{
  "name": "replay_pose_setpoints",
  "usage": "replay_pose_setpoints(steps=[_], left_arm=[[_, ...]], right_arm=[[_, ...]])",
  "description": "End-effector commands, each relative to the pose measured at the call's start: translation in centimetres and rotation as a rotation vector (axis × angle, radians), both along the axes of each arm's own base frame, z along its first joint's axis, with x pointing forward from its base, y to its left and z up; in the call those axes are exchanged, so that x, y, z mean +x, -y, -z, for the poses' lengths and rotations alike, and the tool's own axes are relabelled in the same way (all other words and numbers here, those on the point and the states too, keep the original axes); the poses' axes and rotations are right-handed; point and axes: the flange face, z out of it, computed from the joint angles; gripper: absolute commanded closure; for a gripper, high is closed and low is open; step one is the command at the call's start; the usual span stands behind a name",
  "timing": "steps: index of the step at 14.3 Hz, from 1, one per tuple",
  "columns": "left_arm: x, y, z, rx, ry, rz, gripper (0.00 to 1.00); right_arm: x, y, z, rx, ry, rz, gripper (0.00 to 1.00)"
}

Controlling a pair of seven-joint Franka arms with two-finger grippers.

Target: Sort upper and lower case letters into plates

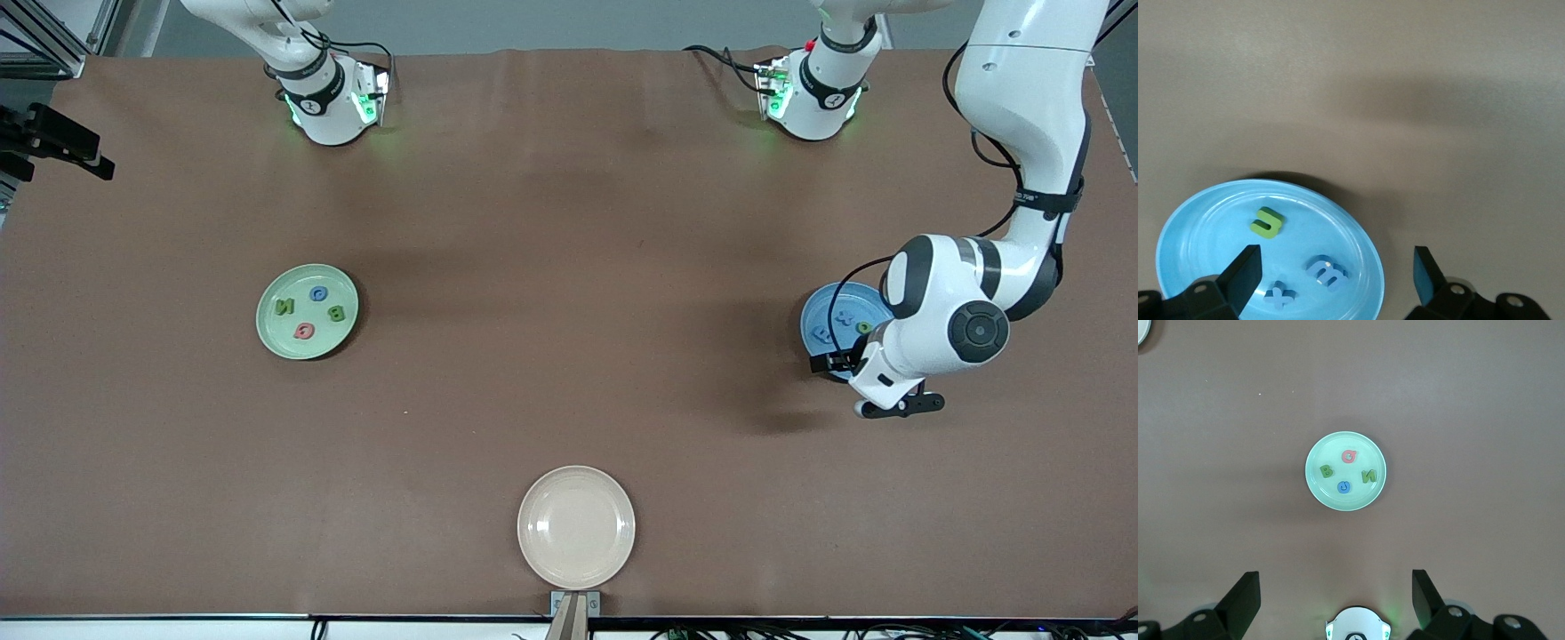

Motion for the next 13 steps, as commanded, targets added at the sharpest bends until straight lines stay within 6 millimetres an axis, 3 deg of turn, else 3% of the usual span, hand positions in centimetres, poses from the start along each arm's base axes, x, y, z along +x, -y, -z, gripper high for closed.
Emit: replay_pose_setpoints(steps=[1, 6, 9, 13], left_arm=[[0.2, -0.9, -1.5, -0.008, 0.023, -0.009, 0.00], [0.5, -1.6, -5.2, -0.003, 0.070, -0.014, 0.00], [-0.3, -1.6, -9.1, 0.004, 0.064, -0.007, 0.00], [-1.9, -1.5, -15.9, 0.013, 0.101, -0.009, 0.00]], right_arm=[[-0.7, -0.2, -0.6, -0.005, 0.003, 0.012, 0.00], [-0.6, -0.4, -0.5, -0.003, -0.004, 0.011, 0.00], [-0.8, -0.1, -0.3, 0.009, -0.015, 0.019, 0.00], [-0.7, -0.3, -0.4, 0.010, -0.006, 0.009, 0.00]])
